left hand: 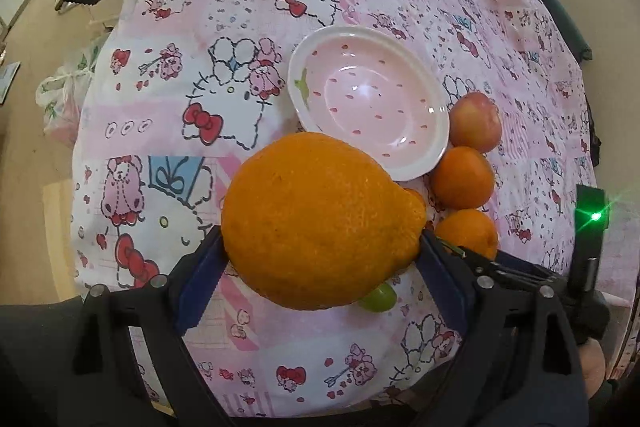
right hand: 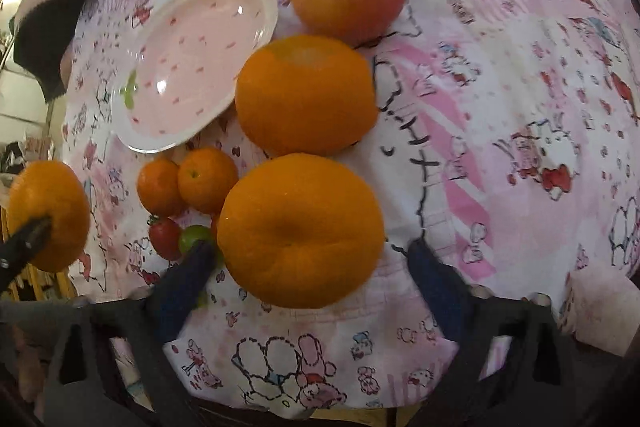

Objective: Organize fruits
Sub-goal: 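Grasp the large round orange with the right tool while the left tool holds the bumpy orange, then lower the bumpy orange onto the plate with the left tool while the right sets its orange, then open both tools and lift them away from the plate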

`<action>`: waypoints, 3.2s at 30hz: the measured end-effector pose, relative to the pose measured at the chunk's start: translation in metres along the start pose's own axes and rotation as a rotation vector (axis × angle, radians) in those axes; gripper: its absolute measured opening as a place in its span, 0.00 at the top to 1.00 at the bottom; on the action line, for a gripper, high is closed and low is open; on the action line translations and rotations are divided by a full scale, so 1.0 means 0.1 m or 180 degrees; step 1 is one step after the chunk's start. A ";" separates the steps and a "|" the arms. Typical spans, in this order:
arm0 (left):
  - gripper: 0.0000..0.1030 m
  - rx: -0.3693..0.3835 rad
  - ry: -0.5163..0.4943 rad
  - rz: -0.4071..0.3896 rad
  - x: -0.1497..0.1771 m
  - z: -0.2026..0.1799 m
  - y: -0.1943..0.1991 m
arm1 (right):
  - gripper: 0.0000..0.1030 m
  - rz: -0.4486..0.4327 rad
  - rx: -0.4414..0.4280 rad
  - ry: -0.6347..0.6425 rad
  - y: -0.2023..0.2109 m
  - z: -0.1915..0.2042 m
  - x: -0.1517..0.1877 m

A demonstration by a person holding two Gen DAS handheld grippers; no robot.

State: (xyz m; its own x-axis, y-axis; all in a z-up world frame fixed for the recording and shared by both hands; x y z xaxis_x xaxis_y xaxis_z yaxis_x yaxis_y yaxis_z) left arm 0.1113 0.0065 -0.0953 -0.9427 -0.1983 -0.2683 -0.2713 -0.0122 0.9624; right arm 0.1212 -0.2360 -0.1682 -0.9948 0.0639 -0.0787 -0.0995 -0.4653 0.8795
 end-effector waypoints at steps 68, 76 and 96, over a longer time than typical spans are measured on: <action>0.09 -0.0784 -0.1669 -0.0765 -1.11 -0.96 -0.92 | 0.16 -0.0255 -0.0802 -0.0049 -0.32 0.47 -1.85; 0.09 -0.0583 -0.1419 -0.0743 -1.15 -0.83 -0.84 | 0.16 -0.0270 -0.0897 -0.0135 -0.23 0.38 -1.83; 0.09 -0.0466 -0.1065 -0.0809 -1.21 -0.71 -0.54 | 0.16 -0.0527 -0.1029 -0.0227 0.43 0.14 -1.55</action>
State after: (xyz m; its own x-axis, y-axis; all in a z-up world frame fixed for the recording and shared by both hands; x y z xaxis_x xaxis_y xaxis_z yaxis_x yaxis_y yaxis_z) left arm 0.2539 -0.0382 -0.1119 -0.8670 0.1568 -0.4729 -0.4950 -0.1629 0.8535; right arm 0.2709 -0.2530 -0.1116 -0.9620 0.2178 -0.1645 -0.2713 -0.6977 0.6631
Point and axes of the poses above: each gripper's, at about its wrist camera, not at the fingertips, and y roughly against the way its jaws point, z to its left, x to its underside, the point moved 2 cm from there along -y, roughly the way its jaws point, and after that the axes turned 14 degrees about -x, right-handed, at the moved point
